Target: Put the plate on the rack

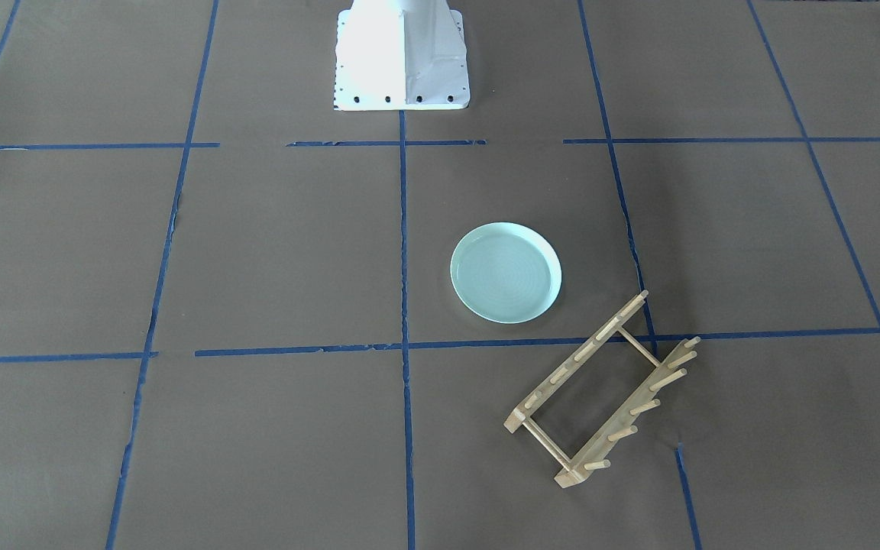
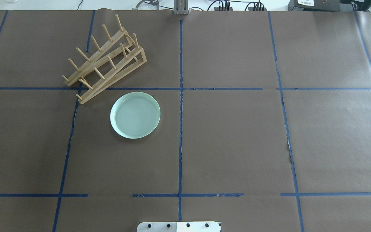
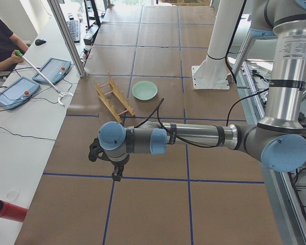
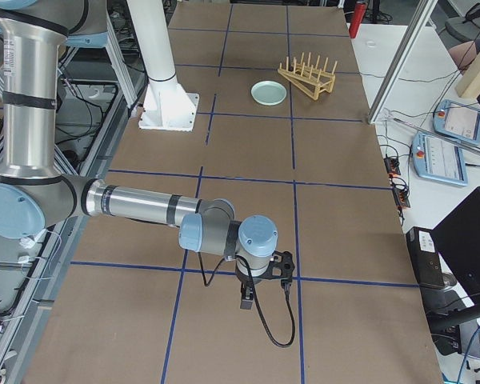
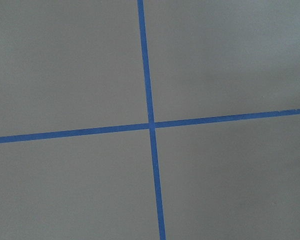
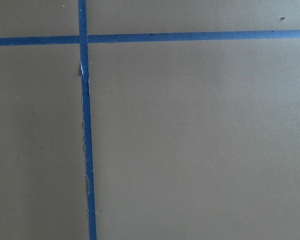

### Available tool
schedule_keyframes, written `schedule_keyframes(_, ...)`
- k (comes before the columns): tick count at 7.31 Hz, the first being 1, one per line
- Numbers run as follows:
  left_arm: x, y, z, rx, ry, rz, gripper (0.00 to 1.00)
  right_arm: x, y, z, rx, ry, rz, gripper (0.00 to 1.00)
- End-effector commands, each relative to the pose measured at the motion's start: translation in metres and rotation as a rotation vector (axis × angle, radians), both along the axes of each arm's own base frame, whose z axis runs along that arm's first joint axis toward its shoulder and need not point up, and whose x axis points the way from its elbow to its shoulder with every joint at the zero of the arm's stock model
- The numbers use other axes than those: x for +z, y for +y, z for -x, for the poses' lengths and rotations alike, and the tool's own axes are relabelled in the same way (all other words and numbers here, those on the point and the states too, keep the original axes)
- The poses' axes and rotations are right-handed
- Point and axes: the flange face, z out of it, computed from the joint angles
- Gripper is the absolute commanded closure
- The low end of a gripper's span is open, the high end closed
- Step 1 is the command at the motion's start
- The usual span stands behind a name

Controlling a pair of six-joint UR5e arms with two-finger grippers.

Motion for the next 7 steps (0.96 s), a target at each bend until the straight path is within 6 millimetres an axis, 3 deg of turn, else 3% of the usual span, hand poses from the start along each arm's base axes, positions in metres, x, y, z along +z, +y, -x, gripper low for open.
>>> schedule_keyframes(1,0.023,0.054,-0.004,-0.007,-0.030,-0.165,0.00,0.000,0.000,0.000,0.000,0.000,0.000,0.00)
schedule_keyframes(2,0.052,0.073,-0.004,-0.015,-0.025,-0.102,0.00,0.000,0.000,0.000,0.000,0.000,0.000,0.00)
schedule_keyframes(3,0.047,0.079,-0.004,-0.016,-0.026,-0.122,0.00,0.000,0.000,0.000,0.000,0.000,0.000,0.00)
schedule_keyframes(4,0.015,0.071,-0.005,-0.118,-0.002,-0.059,0.00,0.000,0.000,0.000,0.000,0.000,0.000,0.00)
schedule_keyframes(5,-0.032,0.061,-0.024,-0.155,0.030,-0.090,0.00,0.000,0.000,0.000,0.000,0.000,0.000,0.00)
schedule_keyframes(6,-0.071,0.057,-0.050,-0.168,0.067,-0.079,0.04,0.000,0.000,0.000,0.000,0.000,0.000,0.00)
schedule_keyframes(7,-0.125,0.025,-0.099,-0.154,0.120,-0.065,0.03,0.000,0.000,0.000,0.000,0.000,0.000,0.00)
